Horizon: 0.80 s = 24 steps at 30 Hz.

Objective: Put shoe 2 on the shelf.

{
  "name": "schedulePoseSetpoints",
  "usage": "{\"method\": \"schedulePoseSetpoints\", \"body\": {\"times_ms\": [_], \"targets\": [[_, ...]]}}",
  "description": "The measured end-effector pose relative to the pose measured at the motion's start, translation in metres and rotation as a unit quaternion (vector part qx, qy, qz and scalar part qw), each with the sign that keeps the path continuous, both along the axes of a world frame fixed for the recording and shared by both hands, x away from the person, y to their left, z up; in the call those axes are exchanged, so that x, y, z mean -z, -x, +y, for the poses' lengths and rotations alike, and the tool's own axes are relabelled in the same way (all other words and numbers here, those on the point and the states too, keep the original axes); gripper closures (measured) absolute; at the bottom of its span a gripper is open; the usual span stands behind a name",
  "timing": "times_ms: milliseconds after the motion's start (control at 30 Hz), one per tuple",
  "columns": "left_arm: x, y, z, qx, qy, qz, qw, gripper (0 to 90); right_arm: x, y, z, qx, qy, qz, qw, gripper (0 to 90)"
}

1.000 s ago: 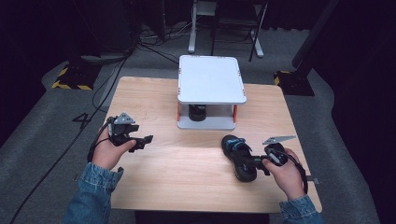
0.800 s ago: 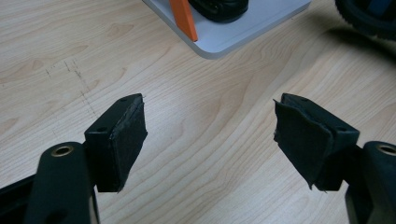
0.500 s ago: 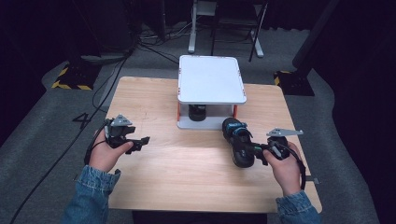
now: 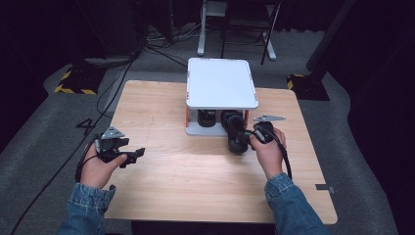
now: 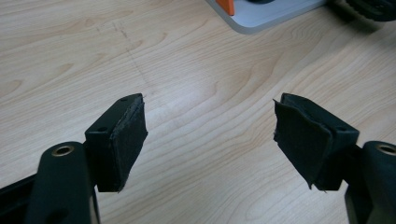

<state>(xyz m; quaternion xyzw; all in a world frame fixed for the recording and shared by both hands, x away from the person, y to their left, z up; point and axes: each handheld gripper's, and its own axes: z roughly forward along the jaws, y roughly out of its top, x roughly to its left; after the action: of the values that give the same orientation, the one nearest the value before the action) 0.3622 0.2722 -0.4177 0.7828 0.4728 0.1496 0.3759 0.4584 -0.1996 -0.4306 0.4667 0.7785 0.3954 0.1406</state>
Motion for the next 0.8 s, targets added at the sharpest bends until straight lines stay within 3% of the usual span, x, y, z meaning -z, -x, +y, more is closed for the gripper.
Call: {"method": "schedulePoseSetpoints", "body": {"times_ms": [300, 400, 533, 600, 733, 800], "targets": [[0.0, 0.015, 0.015, -0.019, 0.0, -0.002, 0.9998, 25.4, 0.01, -0.037, 0.03, 0.024, 0.01, -0.001, 0.9997, 69.4], [0.0, 0.018, 0.019, -0.026, 0.002, 0.0, 0.9997, 25.4, 0.011, -0.043, 0.034, 0.027, 0.002, -0.001, 0.9996, 66.3], [0.002, 0.017, 0.019, -0.025, 0.001, 0.001, 0.9997, 25.5, 0.011, -0.042, 0.035, 0.027, -0.004, -0.001, 0.9996, 50.2], [0.002, 0.016, 0.016, -0.022, 0.001, 0.002, 0.9998, 25.4, 0.013, -0.038, 0.034, 0.02, 0.002, -0.019, 0.9996, 38.7], [0.002, 0.013, 0.012, -0.013, -0.001, 0.004, 0.9999, 25.4, 0.01, -0.023, 0.03, 0.0, 0.008, -0.054, 0.9985, 34.8], [0.002, 0.012, 0.01, -0.014, 0.0, 0.004, 0.9999, 25.4, 0.007, -0.015, 0.026, 0.004, 0.017, -0.071, 0.9973, 33.1]]}}
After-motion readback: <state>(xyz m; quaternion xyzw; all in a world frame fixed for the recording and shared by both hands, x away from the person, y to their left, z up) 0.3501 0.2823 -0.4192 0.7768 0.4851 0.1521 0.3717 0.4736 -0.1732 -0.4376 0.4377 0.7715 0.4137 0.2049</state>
